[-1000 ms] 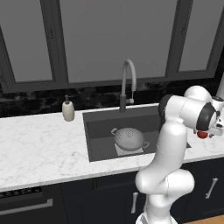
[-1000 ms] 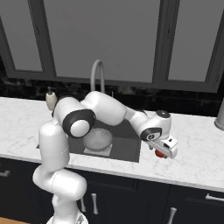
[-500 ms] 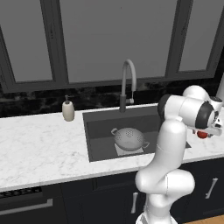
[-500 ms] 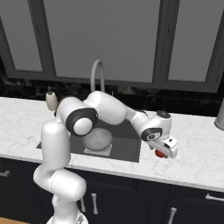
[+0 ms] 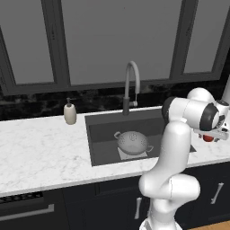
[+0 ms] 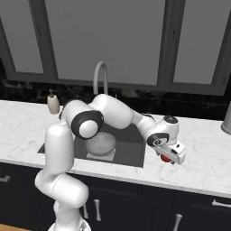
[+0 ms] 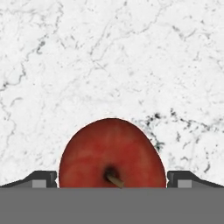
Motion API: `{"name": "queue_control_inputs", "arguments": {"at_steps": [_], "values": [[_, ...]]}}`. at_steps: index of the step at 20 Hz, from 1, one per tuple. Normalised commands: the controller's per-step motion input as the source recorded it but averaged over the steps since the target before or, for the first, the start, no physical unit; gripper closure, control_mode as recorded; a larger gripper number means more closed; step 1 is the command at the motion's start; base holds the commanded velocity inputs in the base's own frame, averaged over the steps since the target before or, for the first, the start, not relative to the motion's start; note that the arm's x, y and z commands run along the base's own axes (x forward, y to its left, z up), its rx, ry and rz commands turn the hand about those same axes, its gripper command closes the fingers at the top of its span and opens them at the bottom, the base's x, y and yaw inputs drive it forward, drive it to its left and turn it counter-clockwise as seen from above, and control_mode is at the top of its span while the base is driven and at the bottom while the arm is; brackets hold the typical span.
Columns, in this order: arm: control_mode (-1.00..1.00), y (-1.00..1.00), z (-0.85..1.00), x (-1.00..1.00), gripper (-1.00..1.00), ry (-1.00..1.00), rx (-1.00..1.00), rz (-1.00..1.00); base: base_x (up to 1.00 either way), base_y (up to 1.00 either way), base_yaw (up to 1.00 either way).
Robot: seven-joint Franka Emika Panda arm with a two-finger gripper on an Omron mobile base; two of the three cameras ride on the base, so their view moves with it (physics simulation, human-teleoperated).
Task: Put the colander in the sink, put the apple in the colander, and turn on the sink faucet and pour water over the colander.
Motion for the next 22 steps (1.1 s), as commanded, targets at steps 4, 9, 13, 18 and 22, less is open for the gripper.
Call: {"name": "queue_control_inputs", "arguments": {"at_steps": [4, 9, 13, 18, 22], "values": [[-1.00, 0.00, -0.16, 0.00, 1.00, 0.00, 0.00, 0.00, 0.00, 0.00, 0.00], [-1.00, 0.00, -0.01, 0.00, 1.00, 0.00, 0.00, 0.00, 0.00, 0.00, 0.00], [-1.00, 0.02, 0.00, 0.00, 1.00, 0.00, 0.00, 0.00, 0.00, 0.00, 0.00], [-1.00, 0.21, 0.17, -0.04, 1.00, 0.00, 0.00, 0.00, 0.00, 0.00, 0.00], [-1.00, 0.48, 0.19, -0.06, 1.00, 0.00, 0.00, 0.00, 0.00, 0.00, 0.00]]}}
